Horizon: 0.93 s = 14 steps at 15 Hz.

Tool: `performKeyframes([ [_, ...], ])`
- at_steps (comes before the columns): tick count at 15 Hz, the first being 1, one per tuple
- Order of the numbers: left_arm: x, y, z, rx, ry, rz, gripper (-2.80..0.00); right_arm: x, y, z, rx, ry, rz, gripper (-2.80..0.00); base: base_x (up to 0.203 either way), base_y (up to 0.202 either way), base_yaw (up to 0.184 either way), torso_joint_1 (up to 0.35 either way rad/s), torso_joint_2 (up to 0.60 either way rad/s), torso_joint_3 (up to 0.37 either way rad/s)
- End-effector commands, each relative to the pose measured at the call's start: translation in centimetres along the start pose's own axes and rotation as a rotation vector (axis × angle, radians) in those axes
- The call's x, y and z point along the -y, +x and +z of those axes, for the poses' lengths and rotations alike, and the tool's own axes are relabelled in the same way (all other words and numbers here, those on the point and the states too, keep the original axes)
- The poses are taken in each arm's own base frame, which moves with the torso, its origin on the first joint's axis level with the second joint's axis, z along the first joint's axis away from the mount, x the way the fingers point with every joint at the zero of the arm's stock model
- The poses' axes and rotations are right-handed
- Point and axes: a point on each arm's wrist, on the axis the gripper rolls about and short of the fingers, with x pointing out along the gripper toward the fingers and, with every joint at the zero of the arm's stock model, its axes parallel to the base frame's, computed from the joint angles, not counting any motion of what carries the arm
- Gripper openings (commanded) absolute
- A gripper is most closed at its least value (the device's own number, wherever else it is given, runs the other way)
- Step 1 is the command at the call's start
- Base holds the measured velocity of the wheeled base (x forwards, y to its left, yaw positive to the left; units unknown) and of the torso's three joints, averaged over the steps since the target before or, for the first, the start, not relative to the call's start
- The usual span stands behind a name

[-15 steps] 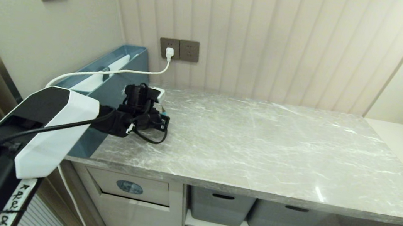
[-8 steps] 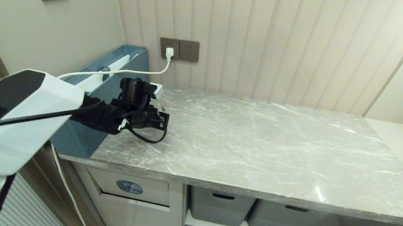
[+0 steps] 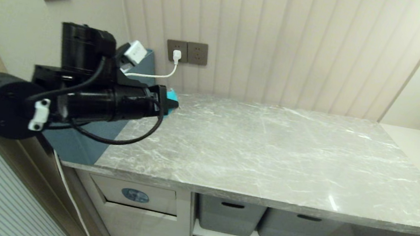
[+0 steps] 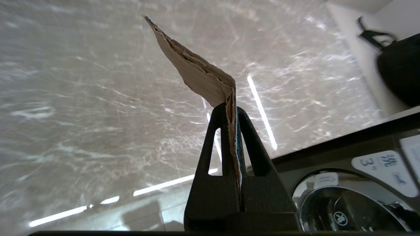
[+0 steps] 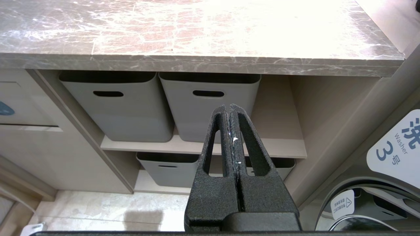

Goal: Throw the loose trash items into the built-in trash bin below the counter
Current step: Put the garbage in the trash can

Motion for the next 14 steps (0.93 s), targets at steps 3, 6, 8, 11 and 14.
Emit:
performKeyframes([
  [3,-0.1,-10.8,2.2,0.2,0.102,0.087,-2.8,0.0,0.0,0.0,-0.002,0.0,-0.001,-2.8,0.0,0.0,0.0,0.0,0.0,0.0],
  [6,-2.0,-13.2,0.7,0.295,0.169,0.211,-2.8,0.0,0.0,0.0,-0.002,0.0,-0.001,-2.8,0.0,0.0,0.0,0.0,0.0,0.0],
  [8,-2.9,-14.1,1.3,0.392,0.19,0.256,-2.8,0.0,0.0,0.0,-0.002,0.0,-0.001,-2.8,0.0,0.0,0.0,0.0,0.0,0.0],
  [11,-2.1,-15.6,1.1,0.427,0.208,0.261,-2.8,0.0,0.0,0.0,-0.002,0.0,-0.001,-2.8,0.0,0.0,0.0,0.0,0.0,0.0],
  [14,-2.5,-15.8,-0.1,0.407,0.199,0.311,-2.8,0.0,0.0,0.0,-0.002,0.0,-0.001,-2.8,0.0,0.0,0.0,0.0,0.0,0.0],
])
